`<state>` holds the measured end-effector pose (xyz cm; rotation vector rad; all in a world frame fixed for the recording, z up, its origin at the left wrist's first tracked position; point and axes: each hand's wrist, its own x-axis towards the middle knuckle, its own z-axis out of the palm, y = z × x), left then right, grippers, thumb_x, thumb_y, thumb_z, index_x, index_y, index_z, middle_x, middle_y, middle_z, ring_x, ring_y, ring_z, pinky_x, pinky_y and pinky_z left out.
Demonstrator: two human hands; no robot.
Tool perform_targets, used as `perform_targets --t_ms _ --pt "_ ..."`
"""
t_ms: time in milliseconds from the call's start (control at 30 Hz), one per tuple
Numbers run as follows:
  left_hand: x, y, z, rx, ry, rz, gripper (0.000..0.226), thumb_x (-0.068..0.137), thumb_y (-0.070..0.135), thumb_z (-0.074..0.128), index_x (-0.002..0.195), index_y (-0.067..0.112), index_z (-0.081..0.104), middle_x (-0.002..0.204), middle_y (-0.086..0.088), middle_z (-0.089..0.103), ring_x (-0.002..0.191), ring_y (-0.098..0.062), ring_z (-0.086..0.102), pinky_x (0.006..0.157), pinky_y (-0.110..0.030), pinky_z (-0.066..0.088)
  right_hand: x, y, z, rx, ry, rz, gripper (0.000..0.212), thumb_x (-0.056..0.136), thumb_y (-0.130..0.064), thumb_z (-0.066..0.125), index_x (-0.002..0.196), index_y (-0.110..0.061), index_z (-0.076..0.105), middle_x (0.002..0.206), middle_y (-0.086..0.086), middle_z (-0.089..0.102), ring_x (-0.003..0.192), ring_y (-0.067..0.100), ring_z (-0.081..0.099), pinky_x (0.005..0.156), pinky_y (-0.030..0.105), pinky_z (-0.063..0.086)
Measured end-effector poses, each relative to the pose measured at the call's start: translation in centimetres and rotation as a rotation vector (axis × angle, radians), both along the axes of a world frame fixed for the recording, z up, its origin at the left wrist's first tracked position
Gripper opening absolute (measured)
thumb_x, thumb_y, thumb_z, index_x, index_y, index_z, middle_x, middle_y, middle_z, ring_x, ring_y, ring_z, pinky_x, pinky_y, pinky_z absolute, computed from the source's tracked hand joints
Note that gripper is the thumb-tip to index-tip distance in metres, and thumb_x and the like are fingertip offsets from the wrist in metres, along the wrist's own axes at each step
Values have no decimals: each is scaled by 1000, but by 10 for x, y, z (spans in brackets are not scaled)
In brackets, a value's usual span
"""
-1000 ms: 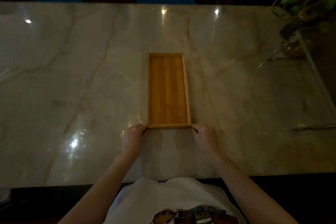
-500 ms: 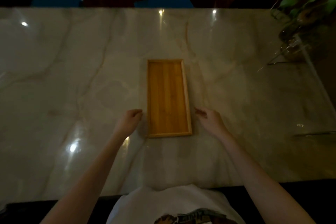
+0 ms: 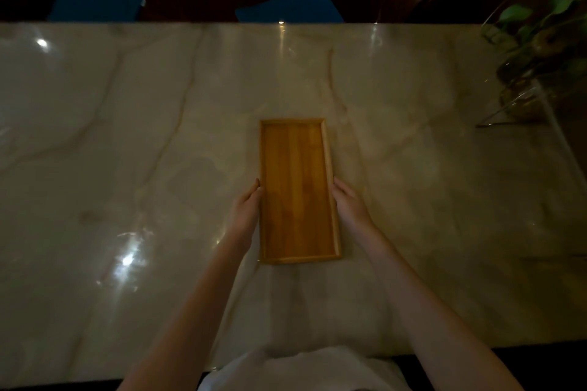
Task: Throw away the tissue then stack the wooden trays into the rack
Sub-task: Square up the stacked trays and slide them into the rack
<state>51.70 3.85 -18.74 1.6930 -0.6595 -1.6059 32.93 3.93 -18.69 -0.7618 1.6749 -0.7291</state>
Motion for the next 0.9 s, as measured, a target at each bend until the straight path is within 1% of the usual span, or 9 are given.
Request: perform_targets --t_ms 167,300,367,467,567,633,667,733,900 --pt "2 0 1 1 12 -35 44 91 23 43 133 11 36 145 -6 38 129 -19 38 113 -38 28 1 -2 -7 2 -15 -33 40 94 -15 40 132 -1 37 143 14 40 130 22 37 84 10 28" --pt "12 -9 4 12 41 -67 40 92 20 40 129 5 41 136 -11 47 125 -22 42 99 -31 35 -9 -11 -7 5 -80 -42 35 92 -11 41 125 1 46 136 21 47 118 22 47 98 31 40" --pt "17 -20 6 5 43 -50 37 92 21 40 122 2 48 121 -12 56 123 -25 45 94 -31 37 -15 -23 -6 -9 -73 -66 37 92 -12 42 126 1 44 139 22 44 126 29 42 109 45 33" --pt "16 -35 9 -42 63 -33 46 93 28 35 132 5 34 143 -11 37 133 -22 32 104 -33 29 -14 -44 -3 -45 -170 -108 41 94 -18 37 133 -4 37 144 15 37 132 25 36 114 43 27" --pt "6 -50 13 -103 95 -107 43 95 31 22 133 15 32 140 0 36 129 -11 33 110 -38 24 -3 -60 2 -36 -298 -155 38 95 -27 33 126 -9 46 132 4 47 115 16 49 90 18 46" --pt "-2 -58 13 -118 80 -142 32 95 29 22 89 30 54 93 5 56 81 0 50 82 -45 40 2 -66 2 -34 -348 -144 33 95 -30 31 113 -15 55 116 3 52 93 12 58 60 6 50" --pt "-4 -60 13 -115 71 -119 35 94 30 24 68 30 48 71 7 49 62 0 45 65 -39 38 3 -67 1 -45 -361 -137 34 95 -31 30 111 -15 56 117 6 53 92 11 58 55 6 49" --pt "-5 -60 9 -97 86 -99 37 93 38 23 65 26 45 67 6 45 62 -5 42 62 -27 33 2 -68 0 -69 -373 -129 38 95 -32 29 116 -13 54 128 12 52 100 11 56 61 9 50" --pt "-5 -61 7 -100 50 -128 31 93 36 24 71 22 40 69 -5 35 63 -12 39 62 -27 30 2 -67 -4 -60 -339 -101 38 94 -37 30 109 -19 60 133 12 52 121 19 47 94 27 40"
